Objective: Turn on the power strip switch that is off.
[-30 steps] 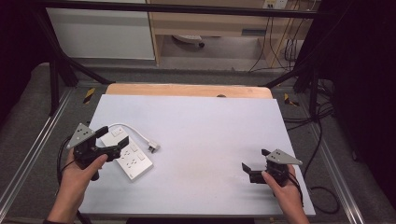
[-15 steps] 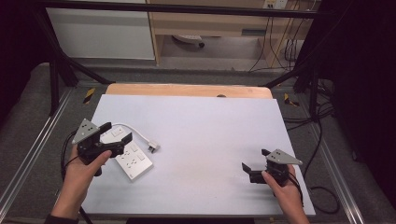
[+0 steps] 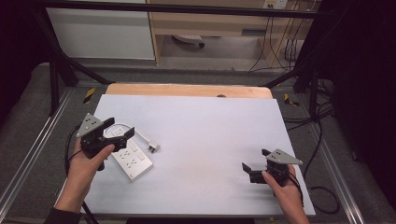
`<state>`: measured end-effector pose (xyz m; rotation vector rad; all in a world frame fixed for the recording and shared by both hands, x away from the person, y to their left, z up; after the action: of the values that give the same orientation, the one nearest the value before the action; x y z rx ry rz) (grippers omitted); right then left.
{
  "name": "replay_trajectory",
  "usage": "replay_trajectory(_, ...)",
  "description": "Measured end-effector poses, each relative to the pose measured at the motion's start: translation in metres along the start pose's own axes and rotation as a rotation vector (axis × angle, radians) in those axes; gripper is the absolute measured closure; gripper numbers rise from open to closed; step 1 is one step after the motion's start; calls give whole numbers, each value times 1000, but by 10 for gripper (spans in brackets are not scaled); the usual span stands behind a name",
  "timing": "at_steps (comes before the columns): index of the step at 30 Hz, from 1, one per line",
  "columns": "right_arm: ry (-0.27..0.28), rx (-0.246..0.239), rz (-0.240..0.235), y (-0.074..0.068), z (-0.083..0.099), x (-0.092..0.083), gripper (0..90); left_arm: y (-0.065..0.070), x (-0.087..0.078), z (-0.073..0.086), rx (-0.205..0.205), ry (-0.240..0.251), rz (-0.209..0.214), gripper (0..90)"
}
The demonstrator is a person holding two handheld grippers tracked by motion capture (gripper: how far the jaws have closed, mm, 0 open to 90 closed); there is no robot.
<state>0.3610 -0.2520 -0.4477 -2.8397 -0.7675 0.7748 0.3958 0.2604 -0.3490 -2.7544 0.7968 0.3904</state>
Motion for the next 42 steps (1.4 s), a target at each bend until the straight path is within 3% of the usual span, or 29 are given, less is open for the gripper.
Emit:
replay_trajectory(15,1,2,0,1,0,0,26,-10,14,3,-11,-18,-16,185)
replay_trajectory(22,1,3,0,1,0,0,26,-10,21,5,6,-46,-11,185)
replay_trajectory(42,-3,3,1,1,0,0,26,-21,28,17,-6,-94,-18,272)
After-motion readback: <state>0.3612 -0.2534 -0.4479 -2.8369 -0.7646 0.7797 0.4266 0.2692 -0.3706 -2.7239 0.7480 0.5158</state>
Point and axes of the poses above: each handheld gripper's, and its own axes: x roughly forward along the jaws, z roughly out of its underside, y roughly to its right, the point moved 2 cm from there along x, roughly forward along the jaws, and after that the axes turned 13 degrees about x, right-handed, at the moved point
